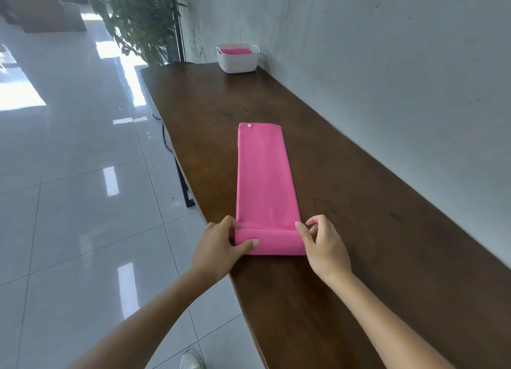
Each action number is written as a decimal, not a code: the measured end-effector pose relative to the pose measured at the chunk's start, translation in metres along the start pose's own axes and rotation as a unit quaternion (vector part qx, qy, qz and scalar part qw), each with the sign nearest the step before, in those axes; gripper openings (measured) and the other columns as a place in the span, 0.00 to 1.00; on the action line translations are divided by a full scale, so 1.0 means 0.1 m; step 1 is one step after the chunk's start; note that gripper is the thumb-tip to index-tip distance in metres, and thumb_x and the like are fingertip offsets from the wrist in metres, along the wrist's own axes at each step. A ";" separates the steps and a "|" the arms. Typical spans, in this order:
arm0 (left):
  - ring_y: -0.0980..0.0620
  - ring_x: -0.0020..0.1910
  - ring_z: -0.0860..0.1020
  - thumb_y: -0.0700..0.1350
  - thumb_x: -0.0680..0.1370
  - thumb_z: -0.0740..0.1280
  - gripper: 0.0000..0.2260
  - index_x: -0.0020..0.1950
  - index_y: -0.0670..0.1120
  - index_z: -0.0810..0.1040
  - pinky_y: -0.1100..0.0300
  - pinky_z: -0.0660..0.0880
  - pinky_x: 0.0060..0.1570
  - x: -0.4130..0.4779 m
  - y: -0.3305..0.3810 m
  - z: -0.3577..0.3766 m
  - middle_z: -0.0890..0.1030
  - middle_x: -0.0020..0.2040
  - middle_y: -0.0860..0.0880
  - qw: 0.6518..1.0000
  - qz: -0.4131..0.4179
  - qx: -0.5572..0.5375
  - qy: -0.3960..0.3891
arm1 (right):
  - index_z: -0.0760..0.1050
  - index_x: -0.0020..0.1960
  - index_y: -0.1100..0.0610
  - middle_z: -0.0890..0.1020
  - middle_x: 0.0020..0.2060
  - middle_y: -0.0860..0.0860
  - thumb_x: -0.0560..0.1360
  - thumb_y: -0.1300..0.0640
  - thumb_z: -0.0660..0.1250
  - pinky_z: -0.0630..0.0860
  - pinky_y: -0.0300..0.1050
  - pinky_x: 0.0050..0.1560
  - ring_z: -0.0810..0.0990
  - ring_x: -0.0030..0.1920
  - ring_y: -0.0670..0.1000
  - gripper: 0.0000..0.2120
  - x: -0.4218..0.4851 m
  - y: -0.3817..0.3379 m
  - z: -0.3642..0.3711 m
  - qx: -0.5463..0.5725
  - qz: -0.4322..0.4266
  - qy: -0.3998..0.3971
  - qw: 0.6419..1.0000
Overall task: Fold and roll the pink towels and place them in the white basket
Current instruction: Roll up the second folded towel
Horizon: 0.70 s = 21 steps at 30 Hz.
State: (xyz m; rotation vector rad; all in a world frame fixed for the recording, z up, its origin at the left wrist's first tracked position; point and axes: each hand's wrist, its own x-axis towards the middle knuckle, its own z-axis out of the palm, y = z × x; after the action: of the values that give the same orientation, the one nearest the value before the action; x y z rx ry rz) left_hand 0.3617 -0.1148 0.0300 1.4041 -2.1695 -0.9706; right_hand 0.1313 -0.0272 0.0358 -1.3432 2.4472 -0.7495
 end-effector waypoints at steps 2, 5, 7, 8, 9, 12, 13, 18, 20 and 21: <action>0.55 0.56 0.70 0.72 0.71 0.66 0.23 0.54 0.56 0.73 0.60 0.75 0.52 0.10 -0.03 -0.02 0.75 0.52 0.59 0.999 0.017 0.027 -0.003 | 0.70 0.60 0.49 0.74 0.54 0.44 0.78 0.33 0.54 0.73 0.32 0.38 0.77 0.50 0.45 0.22 -0.02 0.00 0.03 0.010 -0.045 0.036 0.998; 0.55 0.58 0.67 0.73 0.72 0.64 0.23 0.52 0.55 0.76 0.59 0.71 0.57 0.26 -0.06 -0.07 0.72 0.56 0.57 0.999 0.013 0.039 -0.010 | 0.71 0.65 0.48 0.72 0.61 0.44 0.79 0.33 0.53 0.75 0.32 0.45 0.73 0.58 0.43 0.24 -0.05 0.02 0.09 0.008 -0.100 0.032 0.994; 0.55 0.58 0.66 0.73 0.72 0.62 0.24 0.50 0.54 0.77 0.58 0.70 0.58 0.38 -0.05 -0.10 0.72 0.57 0.56 0.998 -0.008 0.064 -0.024 | 0.69 0.68 0.46 0.70 0.64 0.42 0.78 0.31 0.51 0.76 0.34 0.50 0.72 0.60 0.42 0.27 -0.05 0.04 0.11 0.000 -0.116 0.010 0.993; 0.54 0.58 0.65 0.74 0.72 0.61 0.25 0.49 0.55 0.78 0.58 0.69 0.58 0.42 -0.03 -0.12 0.72 0.57 0.56 0.996 -0.016 0.080 -0.029 | 0.68 0.69 0.45 0.70 0.65 0.42 0.78 0.29 0.50 0.76 0.35 0.52 0.72 0.61 0.41 0.29 -0.04 0.05 0.12 -0.002 -0.116 0.000 0.993; 0.54 0.58 0.65 0.75 0.72 0.60 0.25 0.49 0.55 0.78 0.57 0.69 0.58 0.47 -0.02 -0.13 0.72 0.57 0.56 0.995 -0.022 0.092 -0.031 | 0.68 0.70 0.44 0.70 0.66 0.41 0.77 0.28 0.49 0.76 0.35 0.53 0.71 0.62 0.41 0.30 -0.03 0.05 0.13 -0.001 -0.111 -0.005 0.994; 0.53 0.59 0.66 0.74 0.73 0.61 0.24 0.53 0.56 0.75 0.55 0.72 0.61 0.59 0.02 -0.15 0.72 0.58 0.57 0.994 -0.017 0.104 -0.021 | 0.67 0.71 0.44 0.70 0.66 0.42 0.78 0.29 0.49 0.75 0.36 0.54 0.71 0.63 0.41 0.30 0.09 -0.02 0.12 -0.001 -0.076 -0.023 0.997; 0.54 0.59 0.67 0.74 0.74 0.61 0.23 0.54 0.57 0.74 0.55 0.72 0.62 0.60 0.03 -0.15 0.72 0.58 0.57 0.995 -0.013 0.100 -0.016 | 0.67 0.71 0.44 0.71 0.65 0.43 0.78 0.30 0.49 0.74 0.36 0.52 0.71 0.63 0.42 0.29 0.12 -0.03 0.11 -0.004 -0.063 -0.037 0.997; 0.58 0.56 0.70 0.64 0.79 0.65 0.13 0.55 0.58 0.73 0.62 0.73 0.56 0.71 0.02 -0.22 0.73 0.56 0.61 0.997 0.069 0.041 0.005 | 0.70 0.68 0.45 0.72 0.63 0.47 0.78 0.30 0.53 0.74 0.44 0.52 0.74 0.61 0.48 0.27 0.44 -0.15 0.08 0.027 0.038 -0.100 0.994; 0.60 0.55 0.71 0.60 0.79 0.67 0.09 0.55 0.59 0.73 0.65 0.73 0.54 0.75 -0.02 -0.26 0.74 0.55 0.61 0.994 0.106 0.017 -0.008 | 0.71 0.67 0.46 0.71 0.62 0.48 0.78 0.31 0.55 0.74 0.46 0.53 0.74 0.60 0.49 0.26 0.55 -0.20 0.10 0.021 0.066 -0.096 0.993; 0.60 0.55 0.72 0.59 0.79 0.67 0.08 0.55 0.59 0.74 0.66 0.72 0.53 0.77 -0.04 -0.28 0.75 0.55 0.62 0.992 0.126 0.013 -0.013 | 0.71 0.66 0.46 0.70 0.61 0.48 0.78 0.31 0.56 0.73 0.46 0.52 0.74 0.59 0.49 0.25 0.59 -0.24 0.11 0.018 0.079 -0.095 0.992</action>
State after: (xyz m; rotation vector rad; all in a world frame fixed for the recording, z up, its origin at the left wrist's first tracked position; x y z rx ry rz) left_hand 0.3486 -0.1949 0.0424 1.0992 -2.3168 -0.8744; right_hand 0.1209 -0.0908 0.0412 -1.1362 2.3438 -0.5949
